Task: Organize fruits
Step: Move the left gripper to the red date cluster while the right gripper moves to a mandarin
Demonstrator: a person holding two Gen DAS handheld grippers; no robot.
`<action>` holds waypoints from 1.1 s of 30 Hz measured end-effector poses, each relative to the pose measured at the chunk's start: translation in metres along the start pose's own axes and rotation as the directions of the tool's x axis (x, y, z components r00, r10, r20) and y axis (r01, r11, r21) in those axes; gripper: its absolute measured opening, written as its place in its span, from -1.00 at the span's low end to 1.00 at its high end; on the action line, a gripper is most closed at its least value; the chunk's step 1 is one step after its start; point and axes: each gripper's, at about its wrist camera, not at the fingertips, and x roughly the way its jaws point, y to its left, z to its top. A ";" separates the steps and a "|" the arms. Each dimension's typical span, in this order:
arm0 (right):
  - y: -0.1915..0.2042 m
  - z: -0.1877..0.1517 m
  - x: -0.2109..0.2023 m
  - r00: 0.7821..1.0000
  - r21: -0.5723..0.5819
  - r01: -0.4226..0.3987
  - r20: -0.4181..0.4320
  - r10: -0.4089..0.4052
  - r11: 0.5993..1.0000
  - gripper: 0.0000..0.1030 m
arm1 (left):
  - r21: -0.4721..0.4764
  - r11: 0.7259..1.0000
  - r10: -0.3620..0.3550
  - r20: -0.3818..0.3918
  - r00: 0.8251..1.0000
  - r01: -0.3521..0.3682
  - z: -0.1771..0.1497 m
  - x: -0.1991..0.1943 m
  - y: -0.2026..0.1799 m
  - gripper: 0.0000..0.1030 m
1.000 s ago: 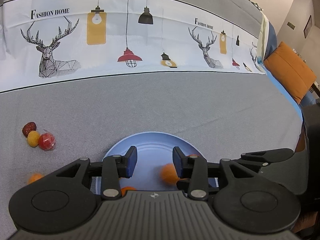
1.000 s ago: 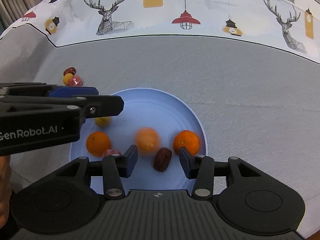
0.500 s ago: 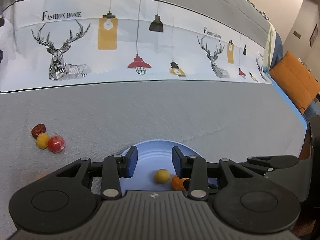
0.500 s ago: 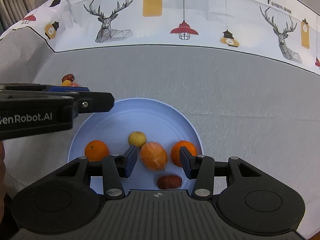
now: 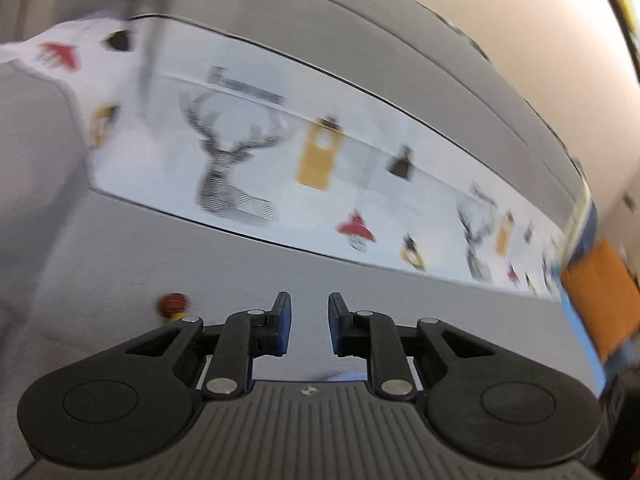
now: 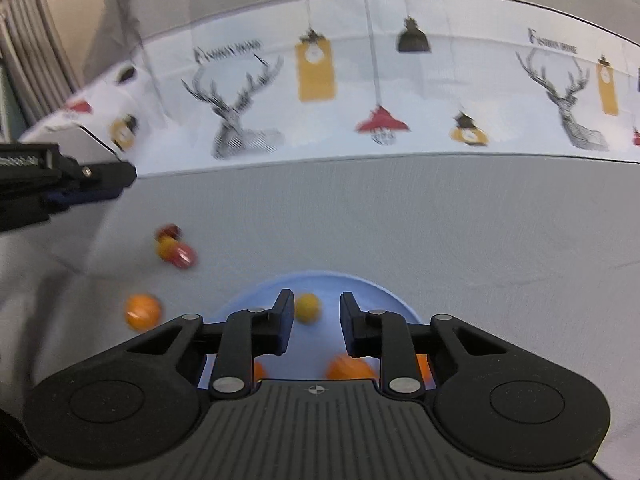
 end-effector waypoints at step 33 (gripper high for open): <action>0.132 -0.009 0.099 0.943 -0.107 -0.303 -0.175 0.283 0.947 0.07 | -0.078 0.976 0.178 -0.240 0.954 -0.201 0.023 0.080 0.102 -0.58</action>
